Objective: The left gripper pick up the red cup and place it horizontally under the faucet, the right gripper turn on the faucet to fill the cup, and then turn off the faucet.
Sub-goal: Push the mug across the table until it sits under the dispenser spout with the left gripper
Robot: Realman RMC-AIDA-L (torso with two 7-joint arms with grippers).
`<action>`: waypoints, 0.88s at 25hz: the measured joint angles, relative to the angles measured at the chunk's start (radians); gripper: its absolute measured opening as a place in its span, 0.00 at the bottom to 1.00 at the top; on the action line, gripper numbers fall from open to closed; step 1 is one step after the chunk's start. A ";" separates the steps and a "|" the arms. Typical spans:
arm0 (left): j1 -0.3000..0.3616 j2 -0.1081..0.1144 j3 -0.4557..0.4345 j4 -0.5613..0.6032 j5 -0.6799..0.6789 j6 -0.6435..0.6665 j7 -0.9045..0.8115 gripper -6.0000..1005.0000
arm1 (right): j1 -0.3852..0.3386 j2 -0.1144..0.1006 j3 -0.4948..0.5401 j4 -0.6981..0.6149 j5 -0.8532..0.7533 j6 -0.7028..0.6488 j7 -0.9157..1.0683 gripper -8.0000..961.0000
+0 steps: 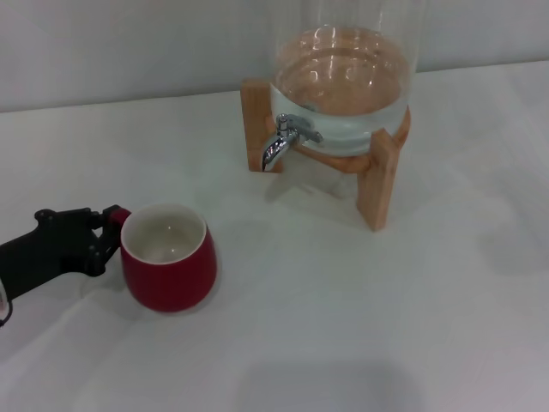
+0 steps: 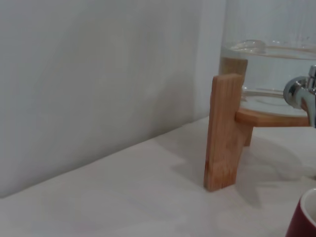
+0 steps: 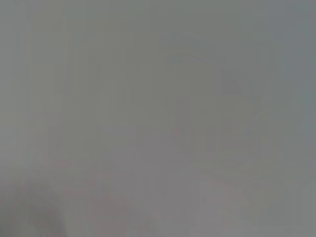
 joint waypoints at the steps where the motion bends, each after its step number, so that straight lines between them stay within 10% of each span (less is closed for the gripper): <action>1: -0.007 0.000 0.000 -0.005 0.000 0.002 0.000 0.14 | 0.000 0.000 0.000 0.000 0.000 0.000 0.000 0.75; 22: -0.157 -0.002 0.091 -0.091 -0.003 0.169 0.003 0.14 | 0.001 0.006 0.000 -0.003 0.000 0.002 -0.010 0.75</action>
